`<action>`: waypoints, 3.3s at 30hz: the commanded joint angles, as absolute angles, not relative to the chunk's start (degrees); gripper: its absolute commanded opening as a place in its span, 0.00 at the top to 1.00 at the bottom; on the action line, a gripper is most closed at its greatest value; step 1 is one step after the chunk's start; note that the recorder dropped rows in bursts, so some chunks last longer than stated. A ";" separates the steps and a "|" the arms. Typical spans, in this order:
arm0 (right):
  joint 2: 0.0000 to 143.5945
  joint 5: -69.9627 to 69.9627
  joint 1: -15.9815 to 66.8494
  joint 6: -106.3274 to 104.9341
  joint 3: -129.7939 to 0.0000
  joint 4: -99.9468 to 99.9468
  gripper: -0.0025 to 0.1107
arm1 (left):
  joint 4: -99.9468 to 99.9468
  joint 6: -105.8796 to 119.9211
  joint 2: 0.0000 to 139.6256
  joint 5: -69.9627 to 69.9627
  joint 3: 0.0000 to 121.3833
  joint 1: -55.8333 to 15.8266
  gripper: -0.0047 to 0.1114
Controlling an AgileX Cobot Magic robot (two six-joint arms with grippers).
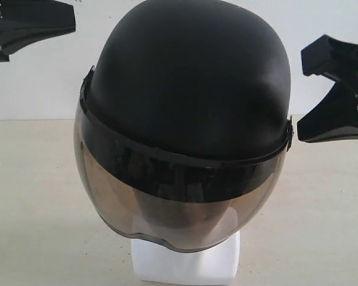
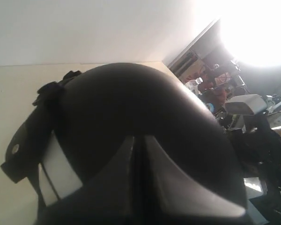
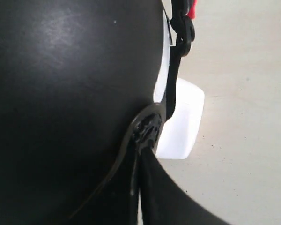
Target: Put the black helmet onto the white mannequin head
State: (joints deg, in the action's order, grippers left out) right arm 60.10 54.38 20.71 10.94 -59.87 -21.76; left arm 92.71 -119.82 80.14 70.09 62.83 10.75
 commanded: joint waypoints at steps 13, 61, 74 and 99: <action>61.81 53.00 20.58 11.81 -59.34 -20.64 0.98 | 97.93 -120.25 87.51 69.96 66.85 4.09 0.92; 68.06 38.84 20.58 10.31 -59.61 -20.76 0.98 | 99.95 -120.25 79.20 69.96 56.28 6.15 0.92; 68.06 41.35 20.58 9.44 -61.87 -21.76 0.98 | 99.95 -118.59 78.98 69.96 52.06 6.28 0.92; 65.71 41.08 20.58 5.97 -61.96 -25.61 0.98 | 99.95 -119.05 78.00 69.96 52.06 10.84 0.92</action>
State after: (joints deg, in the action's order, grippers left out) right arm 67.40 40.79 20.05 6.27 -61.69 -23.00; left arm 99.44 -119.25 78.70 69.43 52.49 10.79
